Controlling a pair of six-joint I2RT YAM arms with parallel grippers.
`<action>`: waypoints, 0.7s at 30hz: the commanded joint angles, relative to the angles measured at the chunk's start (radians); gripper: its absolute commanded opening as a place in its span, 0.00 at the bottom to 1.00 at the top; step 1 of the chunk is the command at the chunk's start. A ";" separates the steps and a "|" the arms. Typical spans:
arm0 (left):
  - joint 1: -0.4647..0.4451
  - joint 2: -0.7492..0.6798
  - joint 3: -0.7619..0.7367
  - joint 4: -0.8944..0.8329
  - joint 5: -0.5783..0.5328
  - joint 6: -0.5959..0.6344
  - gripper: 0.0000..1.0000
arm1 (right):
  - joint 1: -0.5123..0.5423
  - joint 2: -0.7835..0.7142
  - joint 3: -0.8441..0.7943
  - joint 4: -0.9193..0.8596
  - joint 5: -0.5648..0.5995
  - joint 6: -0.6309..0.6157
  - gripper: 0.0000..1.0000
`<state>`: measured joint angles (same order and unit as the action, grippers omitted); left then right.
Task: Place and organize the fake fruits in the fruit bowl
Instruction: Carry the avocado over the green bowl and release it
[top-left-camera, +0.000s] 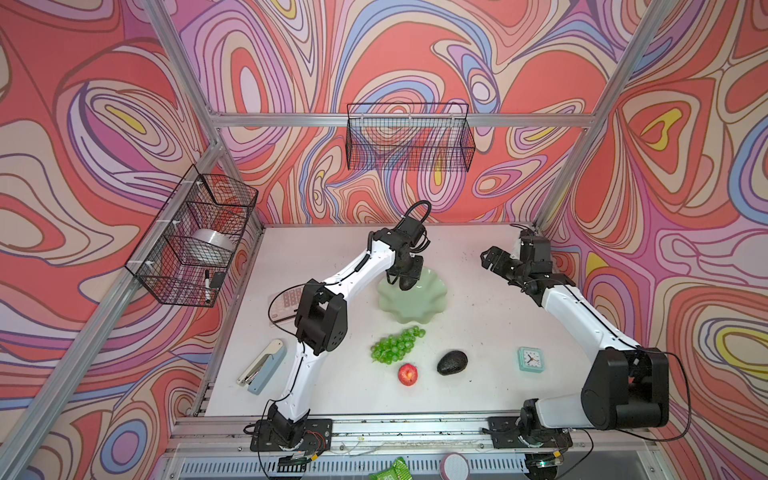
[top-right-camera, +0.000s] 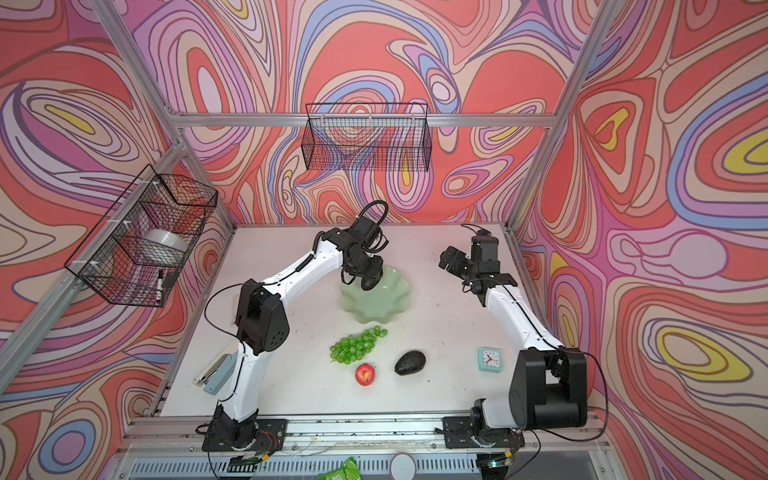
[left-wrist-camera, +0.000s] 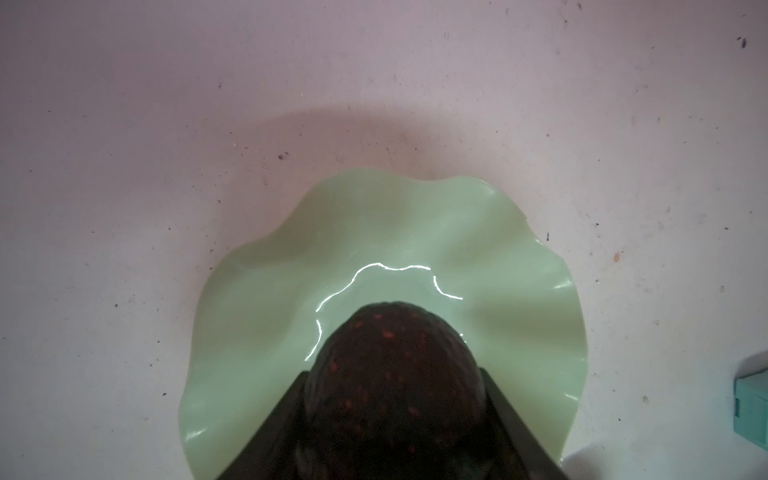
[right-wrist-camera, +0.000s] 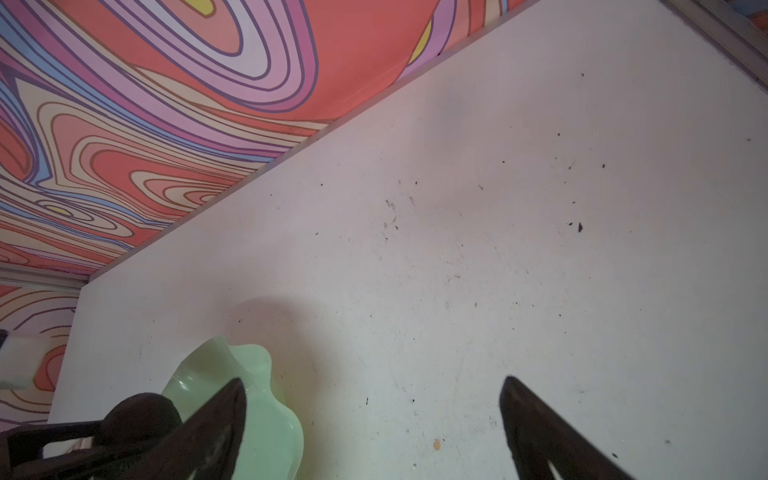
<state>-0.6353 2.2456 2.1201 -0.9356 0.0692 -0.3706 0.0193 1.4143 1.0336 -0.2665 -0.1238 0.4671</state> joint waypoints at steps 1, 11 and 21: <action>-0.017 0.039 0.034 -0.070 -0.014 -0.009 0.44 | 0.002 -0.016 -0.013 -0.028 0.017 -0.020 0.98; -0.041 0.124 0.042 -0.059 -0.073 -0.047 0.43 | 0.003 -0.008 -0.013 -0.016 -0.001 -0.020 0.98; -0.041 0.174 0.044 -0.055 -0.082 -0.076 0.44 | 0.002 -0.010 -0.018 -0.014 -0.004 -0.018 0.99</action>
<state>-0.6708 2.3947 2.1445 -0.9619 0.0044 -0.4236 0.0193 1.4143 1.0290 -0.2821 -0.1238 0.4572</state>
